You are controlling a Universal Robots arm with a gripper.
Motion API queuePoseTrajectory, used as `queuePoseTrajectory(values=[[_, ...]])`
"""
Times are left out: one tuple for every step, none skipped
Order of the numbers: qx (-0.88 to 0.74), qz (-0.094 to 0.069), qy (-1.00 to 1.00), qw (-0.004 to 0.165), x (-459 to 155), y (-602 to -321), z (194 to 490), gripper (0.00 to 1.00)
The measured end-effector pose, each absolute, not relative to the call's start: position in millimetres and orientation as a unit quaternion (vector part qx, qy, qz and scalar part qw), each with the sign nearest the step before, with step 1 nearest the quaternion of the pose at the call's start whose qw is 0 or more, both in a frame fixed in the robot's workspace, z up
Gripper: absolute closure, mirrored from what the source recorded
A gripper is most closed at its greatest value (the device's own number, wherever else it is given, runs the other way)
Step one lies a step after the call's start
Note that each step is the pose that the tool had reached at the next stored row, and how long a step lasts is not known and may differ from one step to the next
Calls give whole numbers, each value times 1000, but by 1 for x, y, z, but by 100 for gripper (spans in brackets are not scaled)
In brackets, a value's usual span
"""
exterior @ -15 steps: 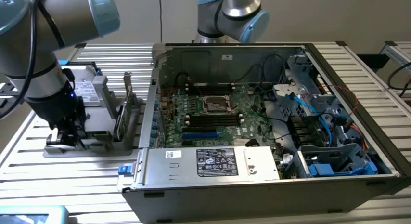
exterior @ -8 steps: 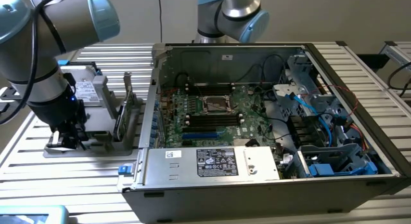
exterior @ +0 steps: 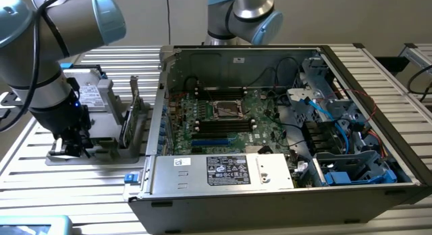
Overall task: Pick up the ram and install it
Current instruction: 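Pick up the ram and move it above insertion slot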
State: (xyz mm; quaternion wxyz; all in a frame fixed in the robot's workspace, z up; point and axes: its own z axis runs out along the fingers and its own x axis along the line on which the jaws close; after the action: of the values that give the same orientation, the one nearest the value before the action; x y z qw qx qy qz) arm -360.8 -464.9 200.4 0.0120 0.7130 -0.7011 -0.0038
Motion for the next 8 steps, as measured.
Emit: queuePoseTrajectory(values=[[713,-4,-701,12,-361,-465,200,64],[713,-4,-701,12,-361,-465,200,64],[713,-4,-701,12,-361,-465,200,64],[713,-4,-701,12,-361,-465,199,64],[713,-4,-701,12,-361,-465,199,64],[713,-4,-701,12,-361,-465,199,64],[713,-4,-701,12,-361,-465,198,64],[713,-4,-701,12,-361,-465,197,64]])
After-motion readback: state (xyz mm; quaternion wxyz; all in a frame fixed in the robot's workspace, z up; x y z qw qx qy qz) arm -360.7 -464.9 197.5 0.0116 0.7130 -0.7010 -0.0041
